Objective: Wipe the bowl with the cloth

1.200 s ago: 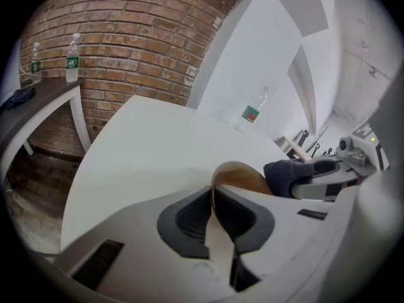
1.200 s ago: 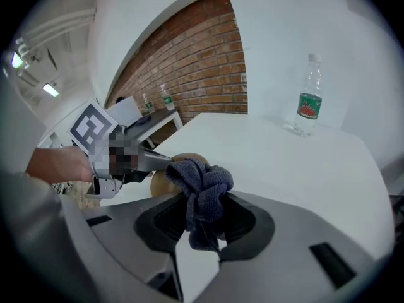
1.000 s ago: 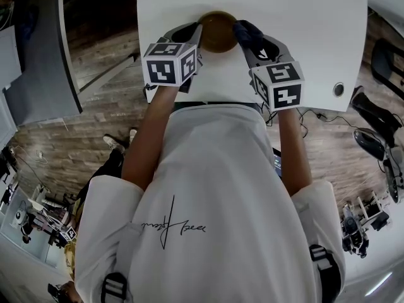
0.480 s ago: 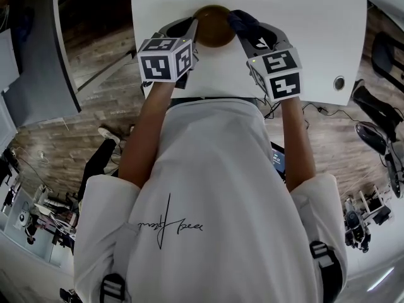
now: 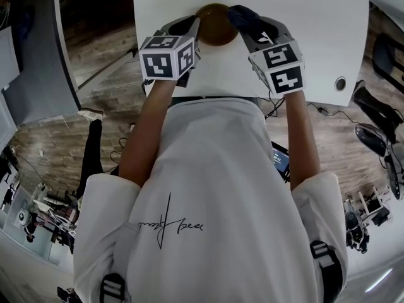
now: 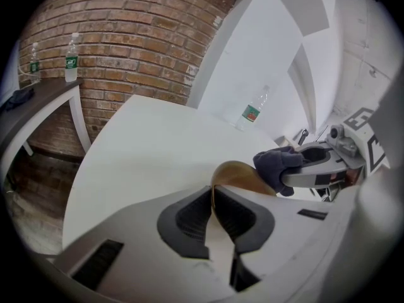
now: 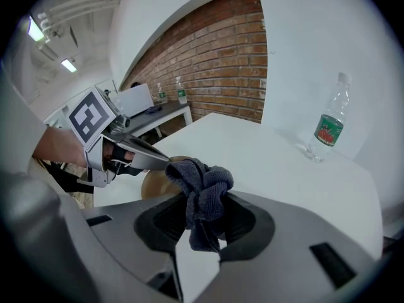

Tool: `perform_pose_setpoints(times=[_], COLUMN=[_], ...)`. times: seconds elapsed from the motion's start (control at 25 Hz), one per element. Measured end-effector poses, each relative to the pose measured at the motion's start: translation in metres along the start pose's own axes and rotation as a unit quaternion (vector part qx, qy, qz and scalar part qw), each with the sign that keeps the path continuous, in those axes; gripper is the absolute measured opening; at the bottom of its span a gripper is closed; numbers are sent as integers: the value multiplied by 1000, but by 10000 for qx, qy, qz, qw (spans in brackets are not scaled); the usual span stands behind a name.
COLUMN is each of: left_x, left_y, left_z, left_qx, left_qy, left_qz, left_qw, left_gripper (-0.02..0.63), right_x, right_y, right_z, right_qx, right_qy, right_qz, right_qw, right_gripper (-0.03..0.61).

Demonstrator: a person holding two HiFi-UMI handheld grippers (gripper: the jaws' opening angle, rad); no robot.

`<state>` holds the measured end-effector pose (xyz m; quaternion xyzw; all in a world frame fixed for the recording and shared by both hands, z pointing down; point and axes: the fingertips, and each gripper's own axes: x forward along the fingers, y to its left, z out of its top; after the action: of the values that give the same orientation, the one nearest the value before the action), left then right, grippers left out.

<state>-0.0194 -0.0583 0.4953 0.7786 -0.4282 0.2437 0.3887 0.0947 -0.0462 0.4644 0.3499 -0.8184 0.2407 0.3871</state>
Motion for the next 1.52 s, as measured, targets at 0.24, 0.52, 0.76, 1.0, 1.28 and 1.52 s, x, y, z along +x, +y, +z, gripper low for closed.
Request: perform_pose_setpoints(times=[0.24, 0.52, 0.76, 1.0, 1.28, 1.52], left_x=[1, -1, 0, 0, -2, -4], left_y=[1, 1, 2, 2, 3, 5], left_z=[-1, -4, 0, 2, -3, 1], left_qx=[5, 22, -17, -59, -61, -49], left_qy=[0, 3, -12, 2, -25, -21], left_qz=[-22, -25, -38, -63, -55, -48], left_qw=[10000, 10000, 10000, 10000, 10000, 10000], left_gripper=[15, 14, 14, 14, 14, 15], right_x=[4, 6, 10, 13, 17, 23], right_y=[0, 2, -2, -3, 2, 3], right_z=[2, 5, 13, 19, 20, 28], right_qx=[-177, -393, -556, -760, -1039, -1374], right_qy=[14, 37, 68, 124, 186, 229], right_qz=[-30, -6, 55, 109, 88, 28], right_qw=[9998, 9992, 9984, 9970, 9944, 9902], right_gripper=[110, 110, 110, 110, 110, 110])
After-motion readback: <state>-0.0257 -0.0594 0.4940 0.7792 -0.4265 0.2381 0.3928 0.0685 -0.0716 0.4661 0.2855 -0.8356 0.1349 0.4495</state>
